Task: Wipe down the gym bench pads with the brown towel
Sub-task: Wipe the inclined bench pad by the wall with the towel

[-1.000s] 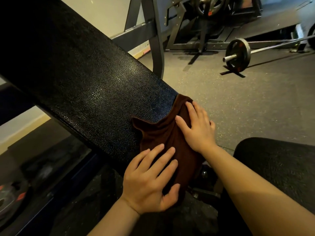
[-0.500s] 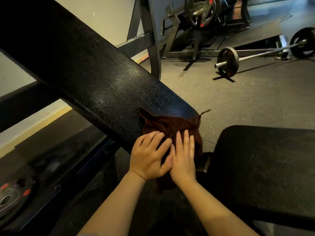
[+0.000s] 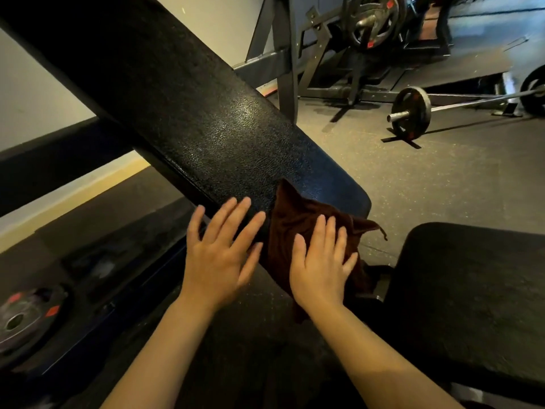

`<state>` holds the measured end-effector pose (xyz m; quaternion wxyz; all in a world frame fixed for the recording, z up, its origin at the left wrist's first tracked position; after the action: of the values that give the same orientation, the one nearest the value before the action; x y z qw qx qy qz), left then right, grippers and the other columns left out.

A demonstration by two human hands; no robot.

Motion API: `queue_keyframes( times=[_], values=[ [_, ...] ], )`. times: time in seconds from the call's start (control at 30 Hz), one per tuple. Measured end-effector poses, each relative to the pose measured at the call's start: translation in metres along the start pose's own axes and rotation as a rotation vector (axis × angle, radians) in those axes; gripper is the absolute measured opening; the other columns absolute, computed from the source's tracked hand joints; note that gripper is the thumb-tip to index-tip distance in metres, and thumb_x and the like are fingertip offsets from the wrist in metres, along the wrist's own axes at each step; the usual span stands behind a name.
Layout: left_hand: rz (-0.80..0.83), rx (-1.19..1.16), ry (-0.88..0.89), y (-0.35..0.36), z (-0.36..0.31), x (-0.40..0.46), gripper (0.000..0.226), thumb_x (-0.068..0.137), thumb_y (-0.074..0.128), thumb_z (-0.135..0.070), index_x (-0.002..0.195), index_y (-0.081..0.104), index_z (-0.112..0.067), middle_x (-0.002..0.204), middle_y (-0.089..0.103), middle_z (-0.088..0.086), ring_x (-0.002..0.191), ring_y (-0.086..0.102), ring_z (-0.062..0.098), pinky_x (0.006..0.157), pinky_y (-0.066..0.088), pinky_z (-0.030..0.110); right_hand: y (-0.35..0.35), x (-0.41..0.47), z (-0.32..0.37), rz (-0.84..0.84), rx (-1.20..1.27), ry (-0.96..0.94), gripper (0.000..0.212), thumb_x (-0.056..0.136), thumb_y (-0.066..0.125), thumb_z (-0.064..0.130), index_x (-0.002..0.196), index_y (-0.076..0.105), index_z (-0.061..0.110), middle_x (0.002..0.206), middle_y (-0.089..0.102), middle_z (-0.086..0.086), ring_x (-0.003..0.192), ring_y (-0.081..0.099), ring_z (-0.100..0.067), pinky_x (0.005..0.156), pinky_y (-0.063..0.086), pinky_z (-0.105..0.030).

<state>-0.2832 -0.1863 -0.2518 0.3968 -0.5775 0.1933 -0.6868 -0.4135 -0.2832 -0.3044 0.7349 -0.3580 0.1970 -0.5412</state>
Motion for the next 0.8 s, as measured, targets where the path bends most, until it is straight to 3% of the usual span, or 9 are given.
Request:
queue_keyframes(
  times=[0.1,0.37,0.43,0.57,0.67,0.7,0.8],
  values=[
    [0.088,-0.024,-0.134,0.010,0.015,0.009,0.050,0.099,0.036,-0.042,0.145,0.050,-0.026,0.156,0.039,0.006,0.148,0.022,0.027,0.115,0.010,0.062,0.006,0.011,0.006,-0.058,-0.029,0.004,0.076,0.090,0.007,0.058,0.158,0.003,0.024,0.166,-0.001,0.002,0.152,-0.007,-0.019,0.119,-0.006,-0.054],
    [0.251,-0.052,-0.184,0.026,0.018,0.006,0.051,0.101,0.025,-0.048,0.150,0.033,-0.038,0.163,0.022,0.001,0.151,0.001,0.022,0.112,0.009,0.065,-0.005,0.073,-0.009,0.028,-0.017,-0.082,0.064,0.101,0.025,0.053,0.158,0.005,0.029,0.166,0.000,0.007,0.152,-0.004,-0.013,0.121,-0.006,-0.049],
    [0.329,-0.072,-0.235,0.025,0.018,0.009,0.055,0.100,0.017,-0.053,0.153,0.025,-0.041,0.166,0.012,-0.002,0.151,-0.014,0.015,0.113,0.003,0.064,-0.006,0.078,-0.010,0.034,-0.019,-0.084,0.064,0.101,0.024,0.054,0.158,0.005,0.029,0.166,0.000,0.007,0.152,-0.004,-0.013,0.121,-0.007,-0.048],
    [0.525,-0.100,-0.332,0.018,0.012,0.014,0.065,0.083,-0.011,-0.062,0.147,-0.010,-0.050,0.162,-0.022,-0.011,0.132,-0.050,0.007,0.115,-0.012,0.059,-0.007,0.054,-0.007,0.041,-0.069,-0.090,0.068,0.100,0.017,0.059,0.158,0.002,0.026,0.166,0.000,0.003,0.152,-0.005,-0.016,0.122,-0.005,-0.047],
    [0.570,-0.110,-0.364,0.016,0.008,0.019,0.068,0.077,-0.016,-0.063,0.144,-0.017,-0.048,0.161,-0.027,-0.010,0.128,-0.054,0.009,0.118,-0.007,0.058,-0.002,0.012,-0.007,0.028,-0.059,-0.251,0.085,0.089,-0.003,0.072,0.157,0.003,0.021,0.166,0.004,-0.001,0.151,-0.007,-0.016,0.121,-0.007,-0.042],
    [0.578,-0.112,-0.374,0.016,0.007,0.021,0.067,0.078,-0.016,-0.063,0.143,-0.018,-0.048,0.161,-0.027,-0.009,0.131,-0.051,0.010,0.119,-0.004,0.057,0.002,-0.005,-0.009,0.028,-0.060,-0.316,0.085,0.090,-0.001,0.072,0.156,0.006,0.019,0.165,0.008,-0.003,0.151,-0.003,-0.017,0.121,-0.005,-0.040],
    [0.600,-0.127,-0.381,0.016,0.006,0.024,0.061,0.090,-0.004,-0.062,0.149,-0.012,-0.049,0.162,-0.025,-0.007,0.141,-0.039,0.017,0.121,0.006,0.056,0.009,-0.036,-0.018,0.025,-0.138,-0.427,0.076,0.096,0.028,0.061,0.155,0.018,0.015,0.161,0.022,-0.004,0.149,0.017,-0.022,0.118,0.011,-0.041]
  ],
)
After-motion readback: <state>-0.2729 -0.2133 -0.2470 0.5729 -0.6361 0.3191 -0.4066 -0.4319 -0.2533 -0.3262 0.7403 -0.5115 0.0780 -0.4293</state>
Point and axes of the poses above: each hand's wrist, its own x-axis towards the middle knuckle, its own y-axis out of the palm, z = x × y, the point moved 4 cm from there along x, towards the middle knuckle
